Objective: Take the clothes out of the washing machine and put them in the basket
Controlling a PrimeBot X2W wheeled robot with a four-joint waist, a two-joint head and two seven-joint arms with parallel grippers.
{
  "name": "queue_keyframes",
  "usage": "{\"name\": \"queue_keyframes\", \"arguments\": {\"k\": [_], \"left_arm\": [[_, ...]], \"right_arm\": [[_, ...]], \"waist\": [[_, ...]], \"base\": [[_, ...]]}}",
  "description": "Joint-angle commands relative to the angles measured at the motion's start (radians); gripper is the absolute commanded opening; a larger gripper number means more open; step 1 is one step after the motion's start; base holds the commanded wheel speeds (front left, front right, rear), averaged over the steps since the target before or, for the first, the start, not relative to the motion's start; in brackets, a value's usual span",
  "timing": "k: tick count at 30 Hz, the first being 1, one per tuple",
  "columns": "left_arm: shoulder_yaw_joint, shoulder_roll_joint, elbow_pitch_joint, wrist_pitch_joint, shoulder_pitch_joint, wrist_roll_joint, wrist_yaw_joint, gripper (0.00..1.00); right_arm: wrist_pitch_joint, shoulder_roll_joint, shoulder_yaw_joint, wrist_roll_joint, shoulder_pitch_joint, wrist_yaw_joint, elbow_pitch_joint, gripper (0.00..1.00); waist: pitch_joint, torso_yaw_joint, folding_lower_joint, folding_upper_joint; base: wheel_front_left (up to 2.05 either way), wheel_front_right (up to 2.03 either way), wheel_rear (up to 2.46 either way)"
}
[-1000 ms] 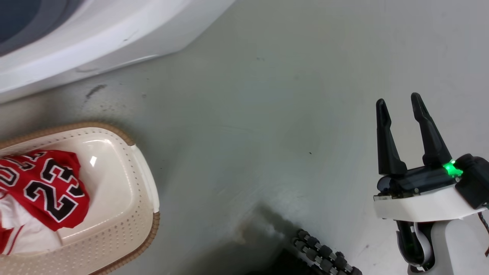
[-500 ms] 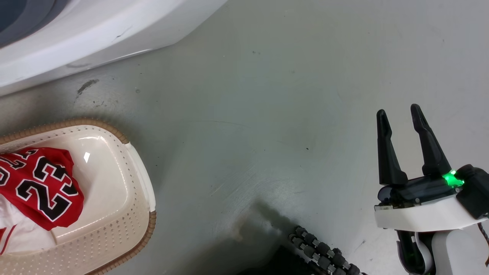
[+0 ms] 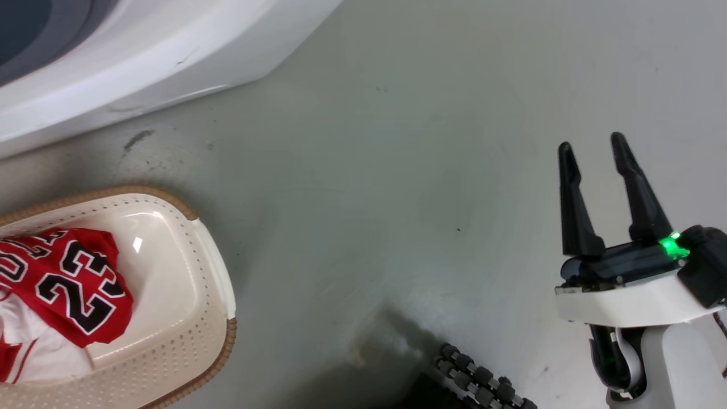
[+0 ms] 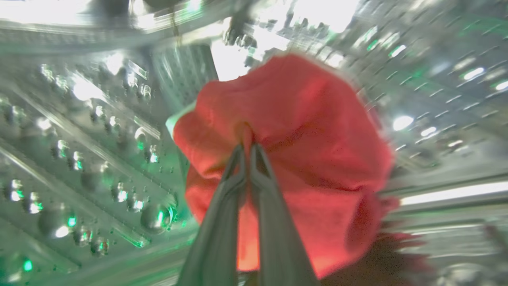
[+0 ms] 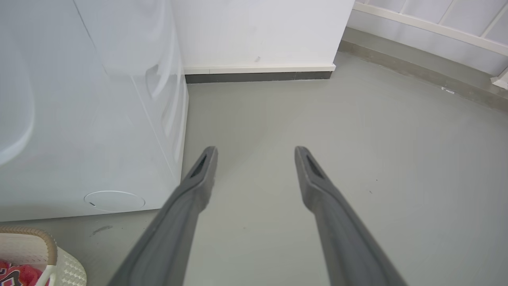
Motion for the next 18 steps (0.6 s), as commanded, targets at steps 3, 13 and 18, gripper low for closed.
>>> {"name": "queue_keyframes", "arguments": {"k": [3,13,18], "left_arm": [[-0.017,-0.008,-0.037,-0.102,0.056,-0.038,-0.001,0.00],[-0.083,-0.037,-0.092,-0.407,0.259,-0.124,-0.002,0.00],[-0.085,-0.079,-0.095,-0.593,0.387,-0.136,0.004,0.00]], "right_arm": [[-0.002,0.001,-0.030,-0.034,-0.025,-0.001,0.009,1.00],[-0.002,0.001,-0.094,-0.125,-0.021,-0.001,0.027,1.00],[-0.002,0.000,-0.114,-0.167,-0.001,-0.001,0.039,1.00]], "waist": [[-0.059,0.043,-0.0001,0.0000],[-0.228,0.172,-0.0001,0.0000],[-0.317,0.242,-0.0001,0.0000]], "base": [[0.00,0.00,0.00],[0.00,0.00,0.00],[0.00,0.00,0.00]]}}
